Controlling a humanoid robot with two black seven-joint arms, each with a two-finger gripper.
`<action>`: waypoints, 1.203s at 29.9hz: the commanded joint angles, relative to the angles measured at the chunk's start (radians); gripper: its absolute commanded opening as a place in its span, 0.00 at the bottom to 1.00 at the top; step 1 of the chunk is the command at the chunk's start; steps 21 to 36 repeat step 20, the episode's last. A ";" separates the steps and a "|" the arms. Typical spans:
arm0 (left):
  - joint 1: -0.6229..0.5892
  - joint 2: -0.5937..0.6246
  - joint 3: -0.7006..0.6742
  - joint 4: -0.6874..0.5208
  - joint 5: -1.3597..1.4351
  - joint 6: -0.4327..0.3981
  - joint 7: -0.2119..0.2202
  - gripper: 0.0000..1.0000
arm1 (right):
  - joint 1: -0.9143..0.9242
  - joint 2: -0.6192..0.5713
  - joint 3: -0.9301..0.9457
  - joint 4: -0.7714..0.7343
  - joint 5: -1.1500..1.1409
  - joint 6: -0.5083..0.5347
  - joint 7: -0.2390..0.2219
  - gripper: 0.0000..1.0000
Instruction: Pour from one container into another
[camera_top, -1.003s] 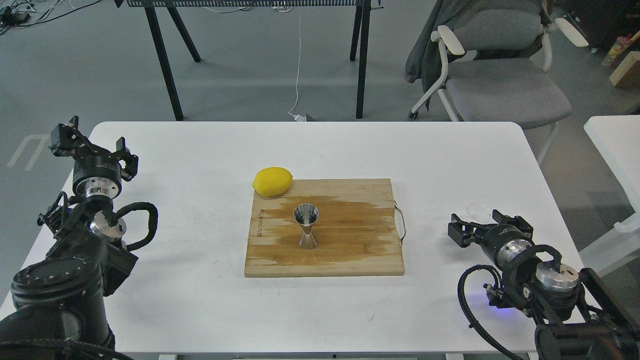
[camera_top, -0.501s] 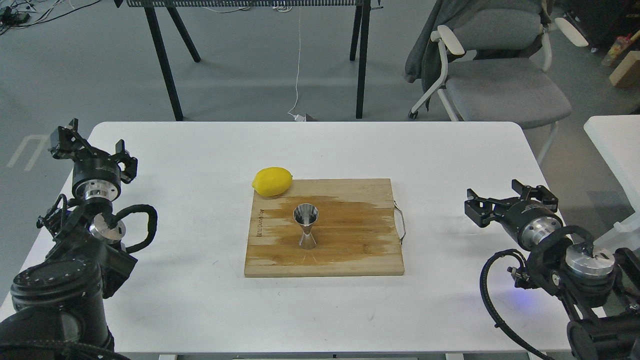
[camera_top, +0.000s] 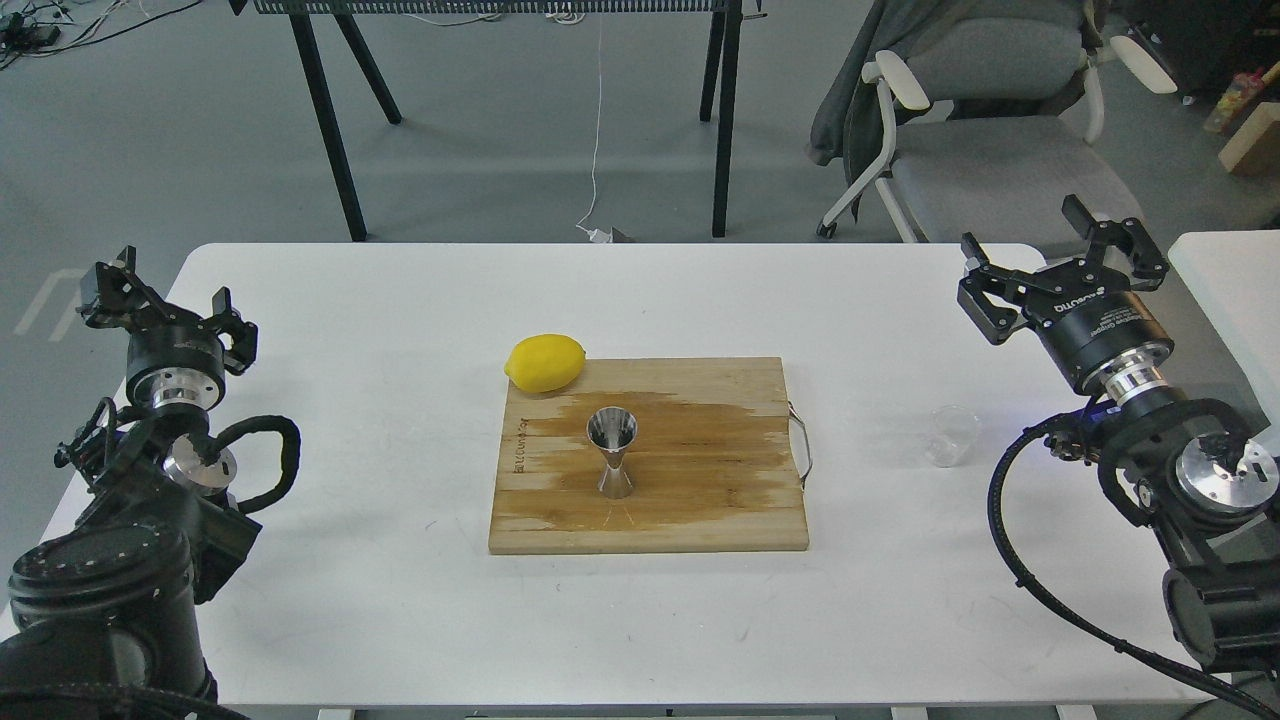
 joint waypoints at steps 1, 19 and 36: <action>-0.002 0.011 -0.009 0.000 -0.009 0.000 -0.003 1.00 | 0.004 0.001 -0.052 -0.085 0.000 0.117 -0.002 0.98; 0.003 0.036 -0.018 0.000 -0.035 0.000 0.000 1.00 | 0.009 0.003 -0.083 -0.149 -0.023 0.117 0.020 0.98; 0.003 0.036 -0.018 0.000 -0.035 0.000 0.000 1.00 | 0.010 0.003 -0.082 -0.149 -0.023 0.117 0.020 0.98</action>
